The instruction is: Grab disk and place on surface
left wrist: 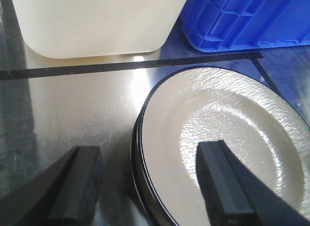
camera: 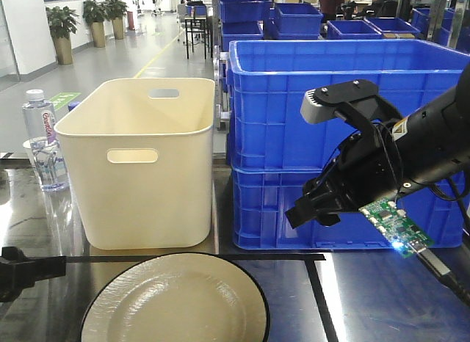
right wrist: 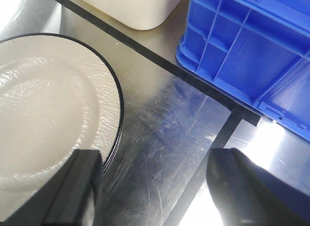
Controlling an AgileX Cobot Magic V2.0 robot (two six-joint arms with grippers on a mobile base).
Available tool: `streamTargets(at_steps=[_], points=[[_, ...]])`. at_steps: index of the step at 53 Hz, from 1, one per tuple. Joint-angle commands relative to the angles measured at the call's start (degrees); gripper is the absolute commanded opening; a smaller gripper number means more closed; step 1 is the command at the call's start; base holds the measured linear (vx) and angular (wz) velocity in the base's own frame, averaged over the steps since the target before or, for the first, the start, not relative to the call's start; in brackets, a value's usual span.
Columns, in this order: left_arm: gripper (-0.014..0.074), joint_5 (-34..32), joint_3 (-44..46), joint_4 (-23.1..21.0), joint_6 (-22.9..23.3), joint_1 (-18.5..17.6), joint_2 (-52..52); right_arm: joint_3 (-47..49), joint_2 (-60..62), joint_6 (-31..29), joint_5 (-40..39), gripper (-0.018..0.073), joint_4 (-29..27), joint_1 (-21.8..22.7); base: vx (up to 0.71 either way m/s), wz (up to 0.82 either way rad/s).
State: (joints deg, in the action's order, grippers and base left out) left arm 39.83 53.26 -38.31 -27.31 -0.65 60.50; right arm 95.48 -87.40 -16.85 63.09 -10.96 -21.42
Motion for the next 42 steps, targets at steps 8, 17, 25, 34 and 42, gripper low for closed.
streamTargets(at_steps=[8,17,25,34,42], points=[[0.0533,-2.56,2.05,-2.37,0.41,0.01,-0.98,1.86,2.36,0.08,-3.01,0.0456,-0.01,0.4,0.0,0.0],[0.0533,-2.74,2.05,-2.37,0.41,0.01,-0.98,1.86,2.36,0.08,-3.01,0.0438,-0.01,0.4,0.0,0.0],[0.0496,-6.14,0.62,4.1,3.17,-0.06,-4.13,1.86,2.36,0.08,-3.01,0.0427,-0.01,0.4,0.0,0.0],[0.0387,-16.63,-8.11,17.57,18.56,-0.06,-13.02,1.86,2.36,0.08,-3.01,0.042,-0.01,0.4,0.0,0.0],[0.0267,-27.99,-21.09,28.17,26.99,0.0,-24.03,1.86,2.36,0.08,-3.01,0.042,-0.01,0.4,0.0,0.0]])
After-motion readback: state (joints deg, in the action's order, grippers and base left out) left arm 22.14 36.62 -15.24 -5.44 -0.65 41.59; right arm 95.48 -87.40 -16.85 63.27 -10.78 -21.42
